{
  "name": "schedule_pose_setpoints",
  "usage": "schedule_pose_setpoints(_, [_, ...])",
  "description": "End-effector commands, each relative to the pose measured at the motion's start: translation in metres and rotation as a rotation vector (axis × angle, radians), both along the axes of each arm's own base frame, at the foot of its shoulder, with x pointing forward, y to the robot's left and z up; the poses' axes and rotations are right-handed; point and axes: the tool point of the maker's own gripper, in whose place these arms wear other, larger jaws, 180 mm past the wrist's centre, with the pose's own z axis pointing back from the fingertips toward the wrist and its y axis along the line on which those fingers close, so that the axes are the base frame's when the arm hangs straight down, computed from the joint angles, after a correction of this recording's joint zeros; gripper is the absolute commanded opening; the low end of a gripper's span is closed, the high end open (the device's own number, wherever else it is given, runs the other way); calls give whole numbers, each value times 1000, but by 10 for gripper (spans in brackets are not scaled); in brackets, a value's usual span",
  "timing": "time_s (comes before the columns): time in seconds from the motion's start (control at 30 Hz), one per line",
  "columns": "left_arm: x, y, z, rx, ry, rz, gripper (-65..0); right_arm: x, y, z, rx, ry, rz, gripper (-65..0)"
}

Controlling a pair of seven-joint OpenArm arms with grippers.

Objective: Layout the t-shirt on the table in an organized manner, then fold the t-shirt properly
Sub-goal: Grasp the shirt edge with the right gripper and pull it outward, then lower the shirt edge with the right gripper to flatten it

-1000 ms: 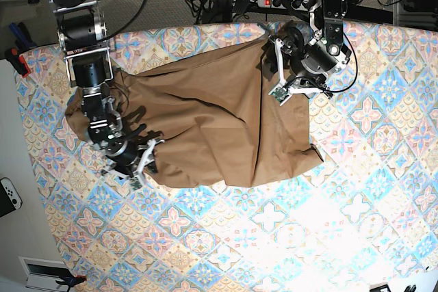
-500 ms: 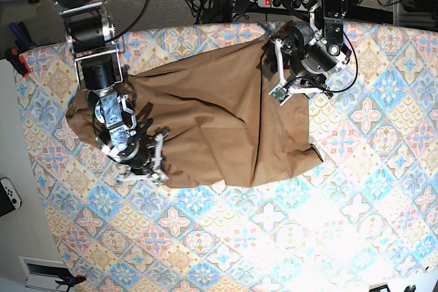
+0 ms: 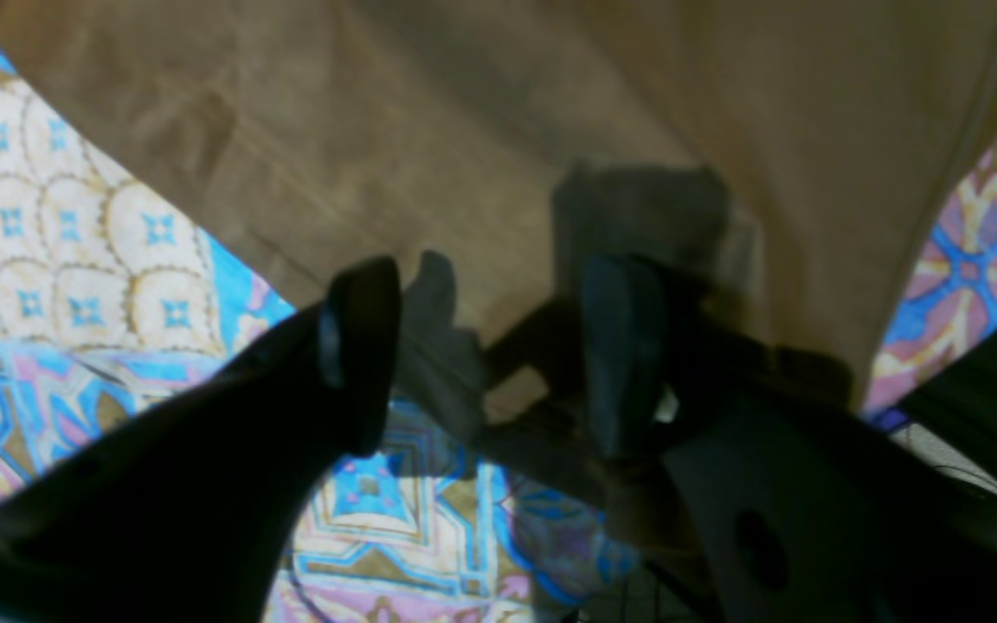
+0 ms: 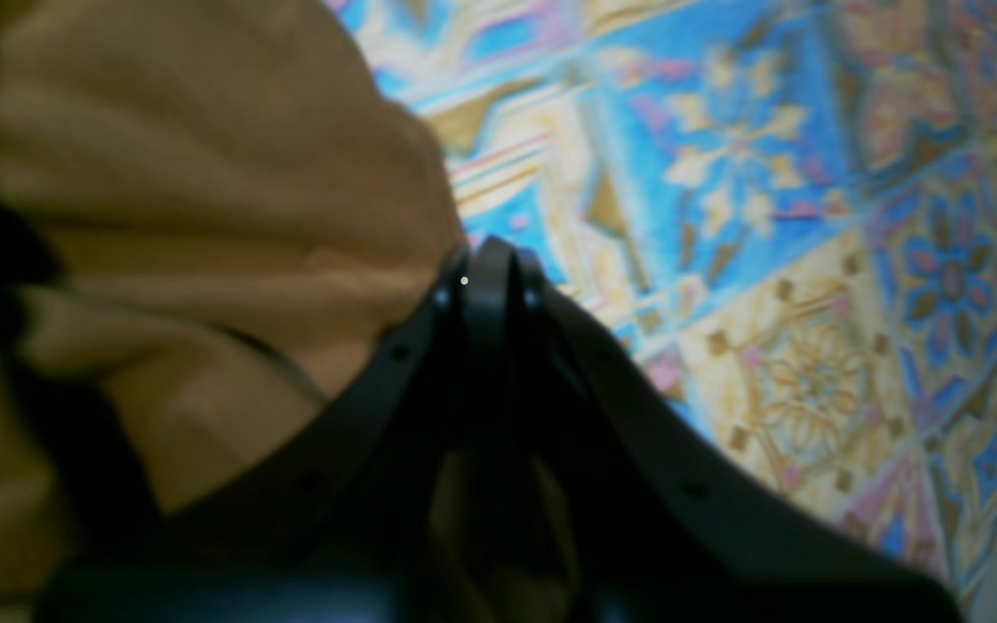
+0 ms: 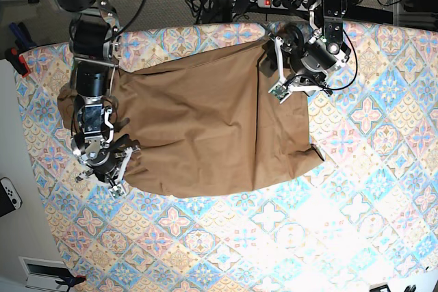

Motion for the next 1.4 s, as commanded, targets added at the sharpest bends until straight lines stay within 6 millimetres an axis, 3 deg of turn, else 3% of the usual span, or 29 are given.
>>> schedule_pose_setpoints(0.0, [5, -2, 7, -10, -29, -3, -338, 14, -3, 19, -4, -53, 1, -650])
schedule_pose_setpoints(0.13, [4, -3, 6, -11, -27, -4, -338, 14, -3, 19, -7, -52, 4, -632])
schedule_pose_setpoints(0.33, [2, -3, 5, -11, -21, -4, -338, 13, -3, 18, -7, -51, 4, -386])
schedule_pose_setpoints(0.47, [2, -3, 5, -11, -21, -4, -338, 14, -2, 19, -6, -53, 5, -292])
schedule_pose_setpoints(0.6, [2, -3, 5, -11, -20, -4, -338, 15, 0, 23, 6, -58, 18, -300])
schedule_pose_setpoints(0.73, [2, -3, 5, -11, -20, -4, -338, 25, 22, 62, 106, -138, 110, -300])
schedule_pose_setpoints(0.83, [2, -3, 5, -11, -20, -4, -338, 28, 39, 69, 177, -157, 133, -300])
schedule_pose_setpoints(1.13, [2, -2, 5, -10, -20, -1, -338, 4, 41, 12, 236, -3, 107, -300])
schedule_pose_setpoints(1.37, [2, -2, 5, -10, -20, -3, -338, -9, 54, -16, 333, 27, 105, -300])
